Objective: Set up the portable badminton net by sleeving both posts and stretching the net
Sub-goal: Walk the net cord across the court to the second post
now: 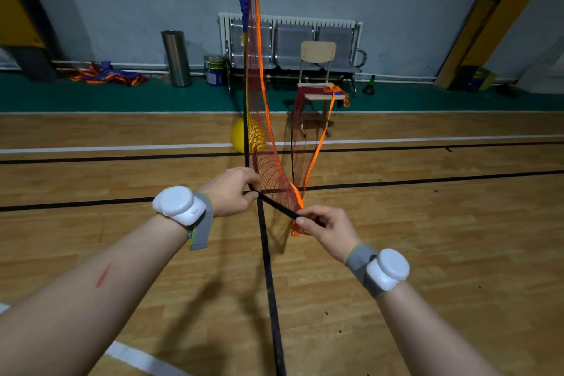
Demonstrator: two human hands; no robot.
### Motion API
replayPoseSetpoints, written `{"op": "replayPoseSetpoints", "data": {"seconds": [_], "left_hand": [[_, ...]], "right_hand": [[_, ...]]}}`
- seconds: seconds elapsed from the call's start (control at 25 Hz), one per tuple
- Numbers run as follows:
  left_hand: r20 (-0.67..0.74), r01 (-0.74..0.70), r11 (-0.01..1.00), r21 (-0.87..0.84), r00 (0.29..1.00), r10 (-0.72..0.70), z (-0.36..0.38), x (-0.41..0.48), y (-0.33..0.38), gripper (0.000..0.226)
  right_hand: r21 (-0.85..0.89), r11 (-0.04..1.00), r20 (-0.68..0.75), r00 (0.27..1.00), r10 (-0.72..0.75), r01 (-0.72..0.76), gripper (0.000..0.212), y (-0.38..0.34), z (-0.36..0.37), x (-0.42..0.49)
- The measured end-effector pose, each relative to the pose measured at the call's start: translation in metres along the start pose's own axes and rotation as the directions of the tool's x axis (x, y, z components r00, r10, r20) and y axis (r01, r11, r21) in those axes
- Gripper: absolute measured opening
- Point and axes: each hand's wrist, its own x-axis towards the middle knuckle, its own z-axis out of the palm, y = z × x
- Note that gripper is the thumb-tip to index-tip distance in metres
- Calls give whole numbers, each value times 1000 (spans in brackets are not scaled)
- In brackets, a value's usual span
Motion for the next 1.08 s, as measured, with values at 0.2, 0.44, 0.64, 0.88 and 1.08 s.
{"op": "replayPoseSetpoints", "data": {"seconds": [0.2, 0.44, 0.64, 0.88, 1.08], "left_hand": [[22, -9, 1000, -19, 1000, 9, 11, -2, 25, 12], [19, -172, 983, -63, 985, 173, 34, -17, 77, 23], [29, -136, 991, 16, 990, 135, 34, -34, 89, 19], [-7, -62, 997, 38, 998, 62, 25, -52, 83, 14], [-41, -18, 1000, -5, 999, 18, 18, -60, 75, 9]], "right_hand": [[-17, 995, 35, 995, -95, 96, 17, -15, -3, -22], [-84, 994, 42, 997, -71, 75, 22, -13, -25, -38], [-196, 980, 46, 999, -29, 38, 18, -6, -32, -53], [-229, 973, 121, 992, 37, -9, 16, 16, -16, -59], [-184, 983, 87, 996, 30, -13, 11, 31, -12, -58]]}}
